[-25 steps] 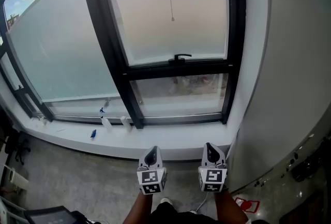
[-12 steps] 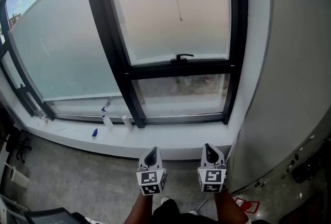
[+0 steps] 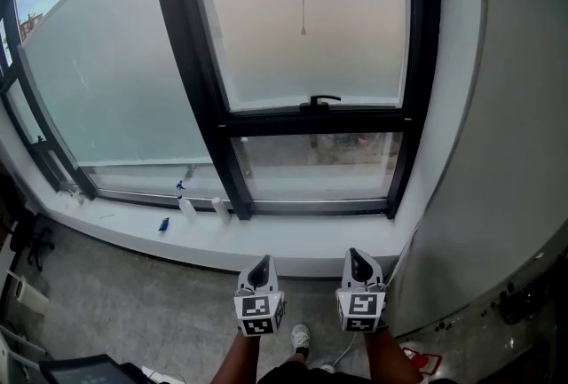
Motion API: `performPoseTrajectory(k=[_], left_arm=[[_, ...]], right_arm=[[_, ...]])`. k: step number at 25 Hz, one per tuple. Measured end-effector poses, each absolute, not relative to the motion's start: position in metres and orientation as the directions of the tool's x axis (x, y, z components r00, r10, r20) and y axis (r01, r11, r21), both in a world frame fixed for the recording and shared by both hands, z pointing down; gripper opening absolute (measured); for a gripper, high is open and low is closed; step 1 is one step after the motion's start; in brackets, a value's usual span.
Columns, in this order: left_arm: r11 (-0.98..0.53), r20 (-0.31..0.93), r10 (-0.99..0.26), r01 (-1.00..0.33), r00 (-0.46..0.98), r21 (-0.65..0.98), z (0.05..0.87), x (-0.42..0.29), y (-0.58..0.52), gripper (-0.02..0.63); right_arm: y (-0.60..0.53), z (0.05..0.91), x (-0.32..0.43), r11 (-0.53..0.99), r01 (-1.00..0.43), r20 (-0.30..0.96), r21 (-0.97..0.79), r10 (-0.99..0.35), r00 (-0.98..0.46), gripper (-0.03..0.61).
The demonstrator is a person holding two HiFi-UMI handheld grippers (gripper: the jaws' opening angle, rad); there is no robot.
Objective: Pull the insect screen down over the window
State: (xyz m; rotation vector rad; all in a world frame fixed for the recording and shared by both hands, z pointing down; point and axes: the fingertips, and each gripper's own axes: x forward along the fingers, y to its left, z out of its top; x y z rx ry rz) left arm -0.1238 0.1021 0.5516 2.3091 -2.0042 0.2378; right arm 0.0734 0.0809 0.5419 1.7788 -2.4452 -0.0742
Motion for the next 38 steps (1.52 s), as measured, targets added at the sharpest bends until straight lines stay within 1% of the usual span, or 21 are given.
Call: performPoseTrajectory(k=[10, 18, 25, 32, 38], left_arm=[[-0.163, 0.179, -0.972, -0.986, 0.153, -0.042, 0.551, -0.126, 0.049, 0.003], [-0.198, 0.16, -0.969, -0.979, 0.19, -0.039, 0.536, -0.121, -0.006, 0.003], [-0.214, 0.153, -0.967, -0.976, 0.206, -0.035, 0.53, -0.135, -0.051, 0.003], [-0.229, 0.156, -0.963, -0.973, 0.221, -0.035, 0.529, -0.148, -0.093, 0.003], [-0.249, 0.144, -0.96, -0.968, 0.242, -0.036, 0.526, -0.159, -0.125, 0.003]], right_arm=[[0.037, 0.536, 0.068, 0.302, -0.946, 0.068, 0.12, -0.953, -0.295, 0.003], [-0.009, 0.518, 0.061, 0.3, -0.947, 0.071, 0.114, -0.953, -0.293, 0.003], [-0.051, 0.512, 0.044, 0.294, -0.948, 0.07, 0.123, -0.955, -0.288, 0.003], [-0.091, 0.514, 0.033, 0.261, -0.955, 0.081, 0.142, -0.964, -0.252, 0.003], [-0.12, 0.509, 0.018, 0.256, -0.957, 0.056, 0.134, -0.966, -0.251, 0.003]])
